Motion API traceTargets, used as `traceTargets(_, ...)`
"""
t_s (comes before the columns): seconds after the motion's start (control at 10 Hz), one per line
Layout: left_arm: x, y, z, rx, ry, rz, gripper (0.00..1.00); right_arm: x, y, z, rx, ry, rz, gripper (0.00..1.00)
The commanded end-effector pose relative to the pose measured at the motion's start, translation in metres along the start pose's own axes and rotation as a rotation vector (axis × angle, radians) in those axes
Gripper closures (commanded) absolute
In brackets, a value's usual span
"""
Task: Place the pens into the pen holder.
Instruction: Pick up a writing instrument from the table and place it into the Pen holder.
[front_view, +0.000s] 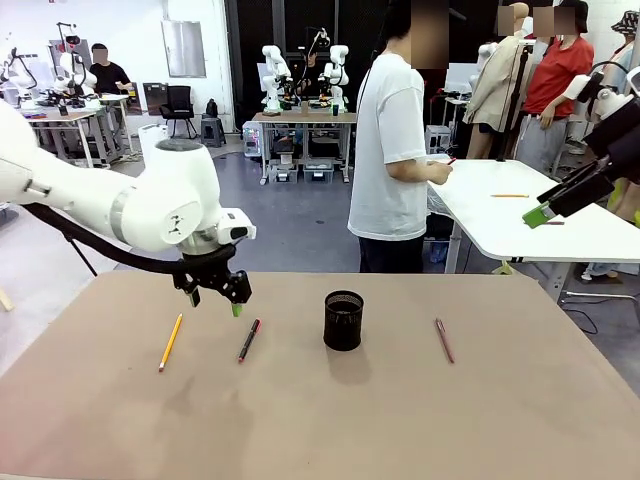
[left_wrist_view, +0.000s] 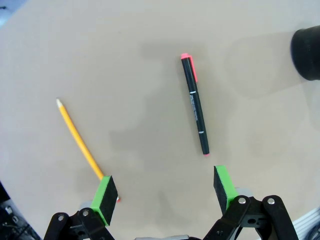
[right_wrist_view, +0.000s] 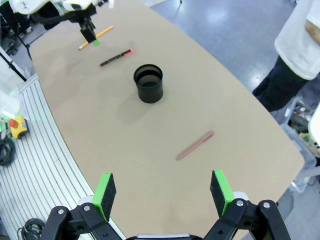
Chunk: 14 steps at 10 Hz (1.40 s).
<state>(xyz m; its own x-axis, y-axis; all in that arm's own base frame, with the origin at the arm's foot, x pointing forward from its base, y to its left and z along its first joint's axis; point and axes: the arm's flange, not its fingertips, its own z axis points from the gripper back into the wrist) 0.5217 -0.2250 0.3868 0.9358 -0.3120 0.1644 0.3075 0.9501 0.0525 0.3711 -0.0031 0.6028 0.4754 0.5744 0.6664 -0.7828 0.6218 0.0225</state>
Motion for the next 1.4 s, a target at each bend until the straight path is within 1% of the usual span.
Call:
traceTargets(0.0,0.034,-0.018,-0.022,0.017,0.068,0.028,0.0,0.001,0.0,0.001,0.007,-0.011,0.002,0.0)
traceTargets(0.2,0.045,-0.032,-0.04,0.006,0.077,0.025,0.0,0.001,0.0,0.001,0.007,-0.011,0.002,0.0)
traceTargets(0.4,0.06,-0.039,-0.058,-0.02,0.099,0.103,0.0,0.001,0.0,0.001,0.007,-0.011,0.002,0.0)
traceTargets(0.6,0.066,-0.041,-0.069,0.002,0.088,0.102,0.0,0.001,0.0,0.001,0.007,-0.011,0.002,0.0)
traceTargets(0.7,0.065,-0.043,-0.074,0.013,0.066,0.082,0.0,0.001,0.0,0.001,0.007,-0.011,0.002,0.0)
traceTargets(0.8,0.065,-0.043,-0.079,0.013,0.058,0.089,0.0,0.001,0.0,0.001,0.007,-0.011,0.002,0.0)
traceTargets(1.3,0.064,-0.041,-0.085,0.015,0.07,0.114,0.0,0.001,0.0,0.001,0.007,-0.011,0.002,0.0)
